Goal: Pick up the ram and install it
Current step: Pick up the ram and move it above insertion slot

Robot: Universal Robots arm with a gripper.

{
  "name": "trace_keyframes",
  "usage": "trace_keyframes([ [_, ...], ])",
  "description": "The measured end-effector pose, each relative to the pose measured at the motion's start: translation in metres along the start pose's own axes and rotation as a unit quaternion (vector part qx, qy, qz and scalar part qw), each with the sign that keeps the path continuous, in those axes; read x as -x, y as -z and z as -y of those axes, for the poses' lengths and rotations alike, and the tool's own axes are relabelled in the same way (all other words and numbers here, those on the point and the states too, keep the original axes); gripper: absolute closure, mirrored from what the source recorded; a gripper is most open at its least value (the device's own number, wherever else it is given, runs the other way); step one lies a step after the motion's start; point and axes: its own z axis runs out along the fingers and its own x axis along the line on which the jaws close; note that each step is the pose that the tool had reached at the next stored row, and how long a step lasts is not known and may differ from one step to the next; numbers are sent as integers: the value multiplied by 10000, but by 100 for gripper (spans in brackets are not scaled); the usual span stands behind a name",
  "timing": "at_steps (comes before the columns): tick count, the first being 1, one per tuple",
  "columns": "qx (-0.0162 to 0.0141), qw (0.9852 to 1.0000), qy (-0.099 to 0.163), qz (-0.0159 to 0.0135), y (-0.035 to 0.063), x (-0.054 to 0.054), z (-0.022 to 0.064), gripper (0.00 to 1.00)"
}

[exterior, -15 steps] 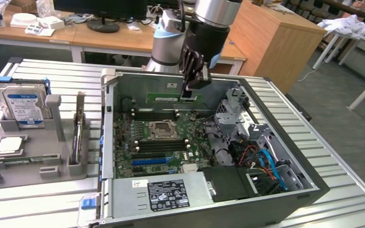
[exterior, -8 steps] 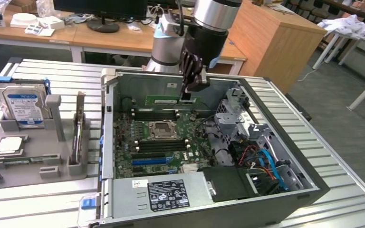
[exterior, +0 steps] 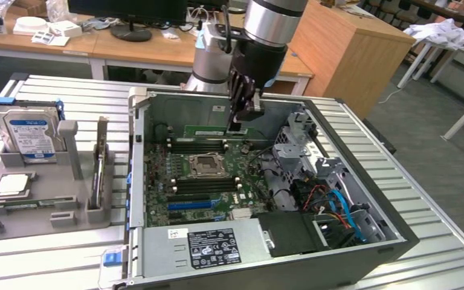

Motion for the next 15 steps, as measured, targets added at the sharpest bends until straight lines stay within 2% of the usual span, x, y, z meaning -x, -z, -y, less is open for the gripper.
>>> trace_keyframes([
  [8,0,10000,-4,11,-72,-2,-3,87],
  [15,-1,10000,-4,14,-82,-2,-3,87],
])
